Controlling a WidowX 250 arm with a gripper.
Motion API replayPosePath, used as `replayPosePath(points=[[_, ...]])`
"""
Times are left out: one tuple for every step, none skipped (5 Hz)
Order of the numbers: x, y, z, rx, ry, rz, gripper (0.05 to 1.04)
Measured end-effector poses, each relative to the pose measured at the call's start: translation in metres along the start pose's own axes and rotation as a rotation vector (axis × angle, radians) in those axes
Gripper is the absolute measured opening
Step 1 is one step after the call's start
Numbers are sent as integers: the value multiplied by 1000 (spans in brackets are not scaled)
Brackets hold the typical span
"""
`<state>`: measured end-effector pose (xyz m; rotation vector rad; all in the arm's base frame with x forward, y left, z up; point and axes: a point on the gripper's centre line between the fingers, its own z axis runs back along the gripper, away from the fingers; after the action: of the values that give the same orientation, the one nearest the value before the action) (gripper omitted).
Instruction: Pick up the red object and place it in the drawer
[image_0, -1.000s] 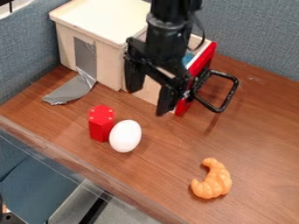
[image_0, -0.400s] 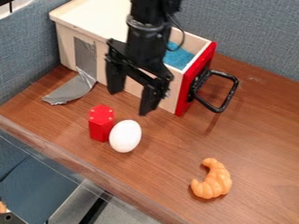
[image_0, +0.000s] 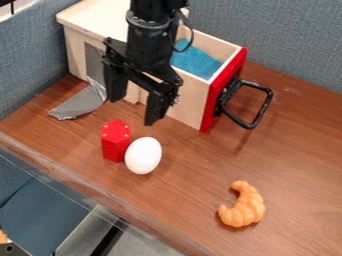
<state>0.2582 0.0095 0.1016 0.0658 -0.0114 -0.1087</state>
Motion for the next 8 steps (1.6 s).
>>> replayPosePath(points=[[-3,9,-7,4,15,31,999],[-3,12,-18,-1,39,45,999],[-5,16,-24,-4,59,67,999],[-5,18,-31,-2,71,72,999],[-6,23,-37,-5,82,92,999],[-5,23,-42,-5,90,99,999],[-5,23,-45,-1,100,98,999],[-3,25,-47,8,87,100,999]])
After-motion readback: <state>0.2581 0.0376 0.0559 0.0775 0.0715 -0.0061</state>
